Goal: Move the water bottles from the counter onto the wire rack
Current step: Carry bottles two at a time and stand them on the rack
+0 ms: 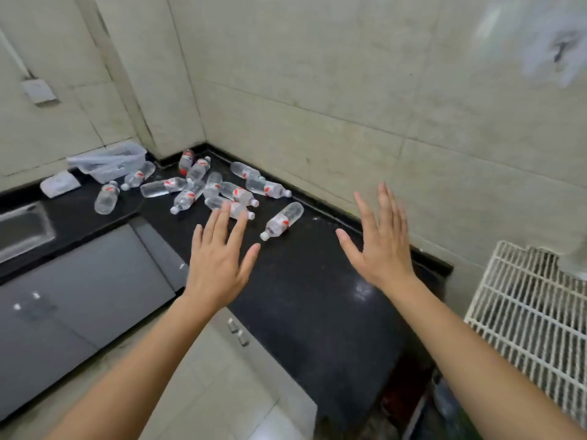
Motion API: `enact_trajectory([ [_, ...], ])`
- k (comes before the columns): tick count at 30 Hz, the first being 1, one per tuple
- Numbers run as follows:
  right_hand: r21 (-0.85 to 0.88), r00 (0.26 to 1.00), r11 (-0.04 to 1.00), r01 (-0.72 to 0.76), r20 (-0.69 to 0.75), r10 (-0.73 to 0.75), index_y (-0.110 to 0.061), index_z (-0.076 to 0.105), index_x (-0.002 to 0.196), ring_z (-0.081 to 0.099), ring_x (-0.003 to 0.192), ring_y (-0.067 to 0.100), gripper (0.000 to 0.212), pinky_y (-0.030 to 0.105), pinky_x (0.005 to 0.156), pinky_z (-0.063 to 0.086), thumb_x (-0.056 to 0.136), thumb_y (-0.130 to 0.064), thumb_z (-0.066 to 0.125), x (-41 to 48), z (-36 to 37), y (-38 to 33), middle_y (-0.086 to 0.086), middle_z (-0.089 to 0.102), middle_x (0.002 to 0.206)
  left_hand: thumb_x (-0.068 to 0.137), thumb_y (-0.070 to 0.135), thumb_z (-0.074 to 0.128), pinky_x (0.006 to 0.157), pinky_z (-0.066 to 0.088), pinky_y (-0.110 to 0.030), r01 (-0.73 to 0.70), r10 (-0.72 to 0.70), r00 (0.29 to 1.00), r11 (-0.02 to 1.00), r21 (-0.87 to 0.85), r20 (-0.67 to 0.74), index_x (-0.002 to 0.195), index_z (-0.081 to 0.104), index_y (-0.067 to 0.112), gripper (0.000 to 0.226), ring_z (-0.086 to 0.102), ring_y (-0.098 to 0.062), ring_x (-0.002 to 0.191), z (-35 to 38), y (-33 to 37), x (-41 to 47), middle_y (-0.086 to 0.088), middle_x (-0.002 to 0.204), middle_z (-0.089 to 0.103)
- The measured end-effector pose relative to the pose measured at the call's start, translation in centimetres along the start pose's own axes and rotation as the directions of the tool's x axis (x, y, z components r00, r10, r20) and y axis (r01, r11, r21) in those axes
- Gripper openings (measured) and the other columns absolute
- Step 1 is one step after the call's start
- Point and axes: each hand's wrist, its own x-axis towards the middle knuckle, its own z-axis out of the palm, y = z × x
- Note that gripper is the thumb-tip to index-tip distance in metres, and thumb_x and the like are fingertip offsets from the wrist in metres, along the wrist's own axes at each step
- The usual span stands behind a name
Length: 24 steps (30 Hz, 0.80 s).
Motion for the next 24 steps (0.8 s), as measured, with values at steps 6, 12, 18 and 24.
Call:
enact_trajectory([
  [6, -0.048, 0.965, 0.999, 0.009, 0.261, 0.004, -0.016, 0.026, 0.158, 0.004, 0.156, 0.035, 0.072, 0.050, 0.126, 0.006, 0.100, -0.053, 0.047, 2.9, 11.3, -11.1, 0.021, 0.002, 0.168, 0.102, 0.057, 0.022, 0.117, 0.027, -0.061, 0.124, -0.164, 0.943, 0.981, 0.150, 0.289, 0.156, 0.033, 0.017, 0.068, 0.022, -0.035, 0.152, 2.1, -15.3, -1.2, -0.016, 0.165, 0.023],
  [12, -0.069, 0.893, 0.995, 0.067, 0.448, -0.029, -0.014, 0.035, 0.156, 0.011, 0.155, 0.037, 0.070, 0.055, 0.124, 0.016, 0.098, -0.048, 0.053, 3.6, 18.4, -16.4, 0.023, 0.012, 0.167, 0.097, 0.063, 0.005, 0.119, 0.020, -0.061, 0.149, -0.212, 0.858, 0.975, 0.167, 0.468, 0.158, 0.027, 0.019, 0.078, 0.017, -0.033, 0.154, 5.3, -24.1, -1.2, -0.013, 0.166, 0.020],
  [18, -0.113, 0.856, 0.991, 0.073, 0.517, -0.004, -0.016, 0.028, 0.159, 0.005, 0.157, 0.034, 0.071, 0.052, 0.125, 0.011, 0.099, -0.049, 0.048, 5.4, 23.5, -16.4, 0.020, 0.009, 0.168, 0.103, 0.056, 0.019, 0.122, 0.015, -0.057, 0.075, -0.144, 0.830, 0.986, 0.148, 0.538, 0.159, 0.022, 0.020, 0.067, 0.014, -0.030, 0.155, 10.3, -27.2, 2.7, -0.011, 0.167, 0.017],
  [24, -0.164, 0.821, 0.985, -0.051, 0.555, 0.135, -0.017, 0.030, 0.158, 0.009, 0.156, 0.036, 0.070, 0.052, 0.125, 0.012, 0.099, -0.048, 0.051, 8.0, 29.6, -13.8, 0.019, 0.010, 0.168, 0.104, 0.057, 0.021, 0.123, 0.013, -0.056, -0.068, -0.015, 0.787, 0.991, 0.111, 0.617, 0.160, 0.016, 0.022, 0.067, 0.009, -0.029, 0.156, 17.3, -27.6, 10.4, -0.010, 0.169, 0.010],
])
